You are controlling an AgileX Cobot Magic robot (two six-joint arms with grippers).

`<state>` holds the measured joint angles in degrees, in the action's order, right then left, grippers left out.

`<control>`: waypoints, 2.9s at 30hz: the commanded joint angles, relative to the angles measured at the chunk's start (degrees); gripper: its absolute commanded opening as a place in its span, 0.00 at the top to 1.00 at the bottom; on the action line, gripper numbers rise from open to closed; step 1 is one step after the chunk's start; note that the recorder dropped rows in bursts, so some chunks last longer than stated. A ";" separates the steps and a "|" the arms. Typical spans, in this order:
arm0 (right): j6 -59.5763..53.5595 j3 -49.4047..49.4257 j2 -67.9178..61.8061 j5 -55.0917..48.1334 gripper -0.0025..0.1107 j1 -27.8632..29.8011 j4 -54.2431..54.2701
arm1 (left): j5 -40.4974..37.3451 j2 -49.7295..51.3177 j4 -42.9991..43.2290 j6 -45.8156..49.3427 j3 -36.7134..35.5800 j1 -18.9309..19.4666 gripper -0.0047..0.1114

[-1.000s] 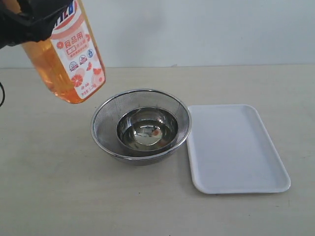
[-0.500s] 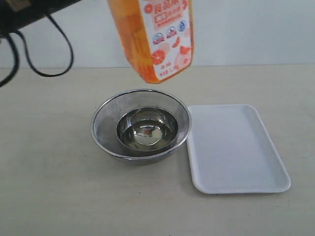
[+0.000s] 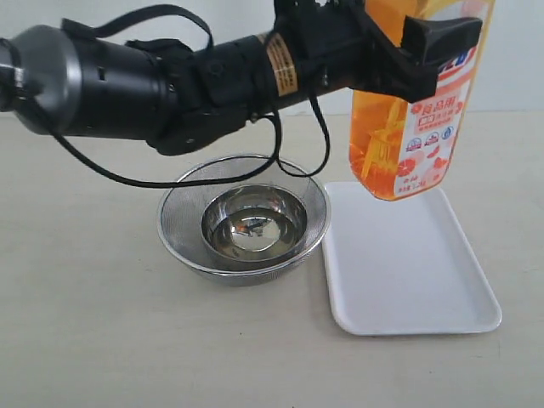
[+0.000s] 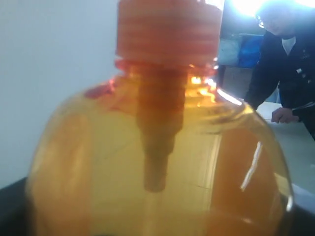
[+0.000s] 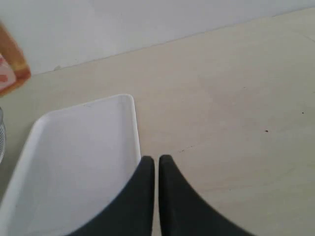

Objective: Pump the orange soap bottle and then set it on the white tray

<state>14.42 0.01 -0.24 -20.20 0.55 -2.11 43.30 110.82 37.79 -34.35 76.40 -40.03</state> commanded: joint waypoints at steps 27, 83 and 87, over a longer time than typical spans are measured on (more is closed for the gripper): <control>0.06 -0.01 0.24 0.63 0.98 -0.11 0.02 | 9.58 17.50 -3.53 4.80 9.00 -0.52 0.92; 0.06 -0.01 0.24 0.26 0.98 -0.11 0.02 | -6.21 15.51 7.87 -10.69 8.89 -0.52 0.13; 0.06 -0.01 0.24 0.26 0.98 -0.11 0.02 | -7.35 15.51 9.69 -10.68 8.89 -0.52 0.06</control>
<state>14.64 0.01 -0.24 -20.20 0.55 -2.11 36.64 126.68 46.93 -44.47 85.00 -40.37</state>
